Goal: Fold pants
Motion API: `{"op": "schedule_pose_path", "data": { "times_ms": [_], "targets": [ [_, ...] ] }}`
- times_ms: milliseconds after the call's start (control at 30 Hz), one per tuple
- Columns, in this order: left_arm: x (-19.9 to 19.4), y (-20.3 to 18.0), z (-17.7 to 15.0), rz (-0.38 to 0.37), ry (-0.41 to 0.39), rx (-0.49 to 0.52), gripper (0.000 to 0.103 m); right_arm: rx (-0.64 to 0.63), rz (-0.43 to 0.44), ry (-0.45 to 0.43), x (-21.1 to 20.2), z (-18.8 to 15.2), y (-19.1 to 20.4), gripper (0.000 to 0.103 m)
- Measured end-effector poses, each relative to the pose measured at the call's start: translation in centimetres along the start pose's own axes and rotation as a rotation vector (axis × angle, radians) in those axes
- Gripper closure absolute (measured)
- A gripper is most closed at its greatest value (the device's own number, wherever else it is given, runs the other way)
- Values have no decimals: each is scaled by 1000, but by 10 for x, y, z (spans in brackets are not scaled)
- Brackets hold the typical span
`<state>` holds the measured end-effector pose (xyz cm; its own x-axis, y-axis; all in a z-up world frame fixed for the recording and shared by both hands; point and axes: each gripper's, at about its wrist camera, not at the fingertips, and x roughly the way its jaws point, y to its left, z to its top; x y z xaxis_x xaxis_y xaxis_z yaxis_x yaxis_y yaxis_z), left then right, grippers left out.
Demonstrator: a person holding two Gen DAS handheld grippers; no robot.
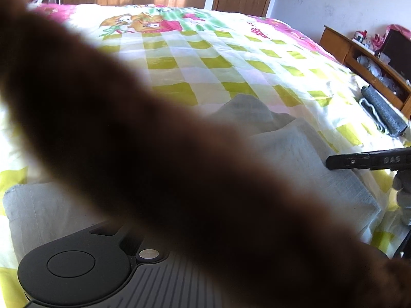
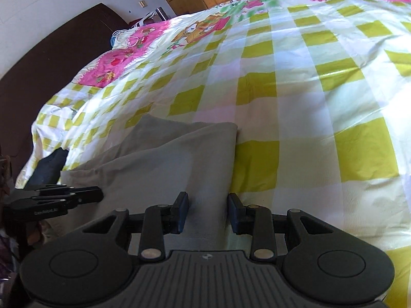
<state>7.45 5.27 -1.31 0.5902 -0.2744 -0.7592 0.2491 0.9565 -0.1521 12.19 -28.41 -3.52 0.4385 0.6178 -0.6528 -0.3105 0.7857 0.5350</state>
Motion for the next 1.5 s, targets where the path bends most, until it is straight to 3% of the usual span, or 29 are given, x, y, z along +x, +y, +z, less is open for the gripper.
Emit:
{"op": "schedule_pose_path", "data": {
  "times_ms": [167,333,467,633,767,867,1000,1200,1300,1367,1500],
  "targets": [
    [13,-14,0,27,-4,54,89,79,53,26,8,1,-8,77],
    [16,-24,4,23,-5,56,89,111,44,-48,-14,8,-11,82],
    [29,-45,13,-35,-10,80,89,117,-61,-92,-32,17,-30,82],
    [53,-79,25,-126,-20,134,89,96,-220,-55,-43,21,-44,78],
    [42,-74,22,-128,-41,97,89,-27,-362,-128,-58,17,-18,74],
    [21,-62,14,-72,-75,82,89,-164,-465,-191,-60,16,12,74],
    [3,-45,-3,-12,-72,63,89,-283,-344,-172,-39,15,53,74],
    [-11,-31,-20,5,-64,10,88,-371,-147,-25,42,18,99,74],
    [-14,-30,-27,-6,-50,9,85,-382,-138,46,82,20,107,74],
    [-15,-31,-32,-4,-51,16,85,-374,-147,45,94,22,107,75],
    [-16,-30,-30,-17,-46,-4,85,-344,-139,-13,74,35,106,75]
  ]
}}
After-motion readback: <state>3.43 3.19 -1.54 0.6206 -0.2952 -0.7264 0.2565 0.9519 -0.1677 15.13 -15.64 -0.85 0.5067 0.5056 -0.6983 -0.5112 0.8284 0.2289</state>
